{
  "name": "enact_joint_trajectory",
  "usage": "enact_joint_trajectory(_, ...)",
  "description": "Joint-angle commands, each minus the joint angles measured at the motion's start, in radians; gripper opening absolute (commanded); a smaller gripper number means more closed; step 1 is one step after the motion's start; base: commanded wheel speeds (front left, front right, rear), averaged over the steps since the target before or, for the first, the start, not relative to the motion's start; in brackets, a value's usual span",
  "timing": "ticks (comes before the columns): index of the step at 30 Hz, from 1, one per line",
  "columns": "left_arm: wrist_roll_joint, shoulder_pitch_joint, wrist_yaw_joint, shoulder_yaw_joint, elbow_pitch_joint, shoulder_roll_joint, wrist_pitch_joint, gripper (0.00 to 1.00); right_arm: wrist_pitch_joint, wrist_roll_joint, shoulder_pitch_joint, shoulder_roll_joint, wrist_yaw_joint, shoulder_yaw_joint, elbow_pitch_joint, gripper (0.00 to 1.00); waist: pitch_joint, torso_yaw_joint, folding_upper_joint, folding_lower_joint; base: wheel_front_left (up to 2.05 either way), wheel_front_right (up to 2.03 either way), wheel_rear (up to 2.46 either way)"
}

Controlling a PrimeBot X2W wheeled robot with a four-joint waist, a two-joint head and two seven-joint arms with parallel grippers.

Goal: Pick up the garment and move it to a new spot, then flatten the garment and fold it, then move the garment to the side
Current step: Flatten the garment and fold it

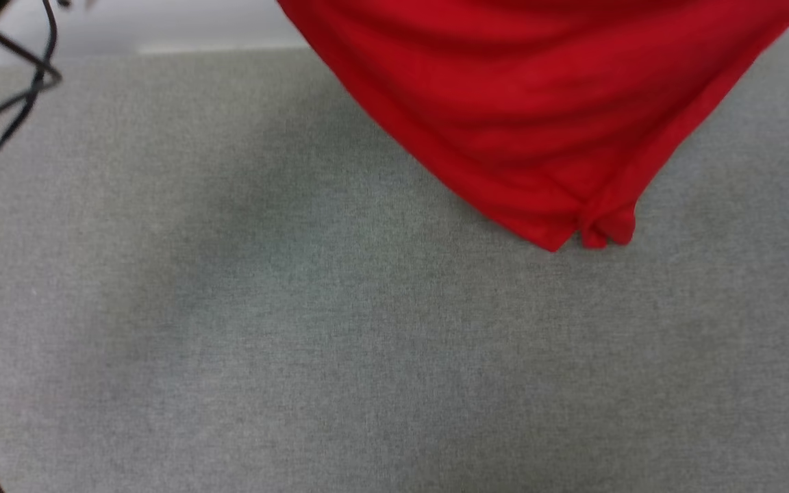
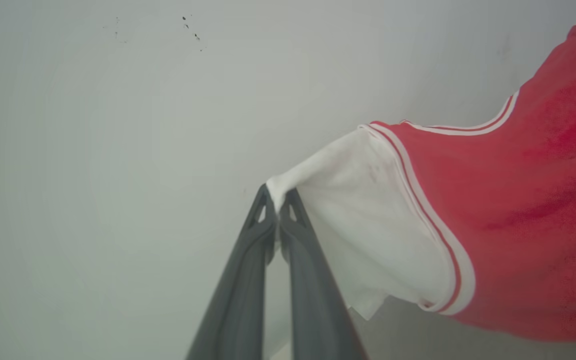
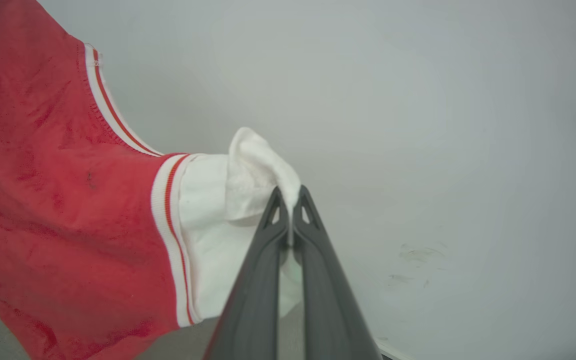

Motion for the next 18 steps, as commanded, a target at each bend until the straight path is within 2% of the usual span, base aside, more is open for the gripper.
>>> enact_joint_trajectory(1, 0.012, -0.04, -0.005, 0.007, 0.022, -0.015, -0.007, 0.0, 0.008, -0.017, -0.051, 0.022, -0.001, 0.001, 0.021, 0.0, 0.05, 0.007, 0.0, 0.0, 0.0, 0.0, 0.0)
enact_joint_trajectory(5, 0.052, -0.142, -0.002, 0.032, 0.106, -0.064, -0.053, 0.0, -0.005, -0.082, -0.204, 0.082, -0.001, 0.005, 0.104, 0.0, 0.12, 0.016, 0.0, 0.0, 0.0, 0.0, 0.0)
enact_joint_trajectory(10, 0.082, -0.267, -0.021, 0.056, 0.214, -0.103, -0.094, 0.0, -0.055, -0.152, -0.37, 0.137, -0.001, 0.015, 0.197, 0.0, 0.186, 0.018, 0.0, 0.0, 0.0, 0.0, 0.0)
enact_joint_trajectory(18, 0.108, -0.415, -0.05, 0.079, 0.377, -0.161, -0.195, 0.0, -0.141, -0.224, -0.57, 0.196, -0.001, 0.05, 0.359, 0.0, 0.229, 0.026, 0.0, 0.0, 0.0, 0.0, 0.0)
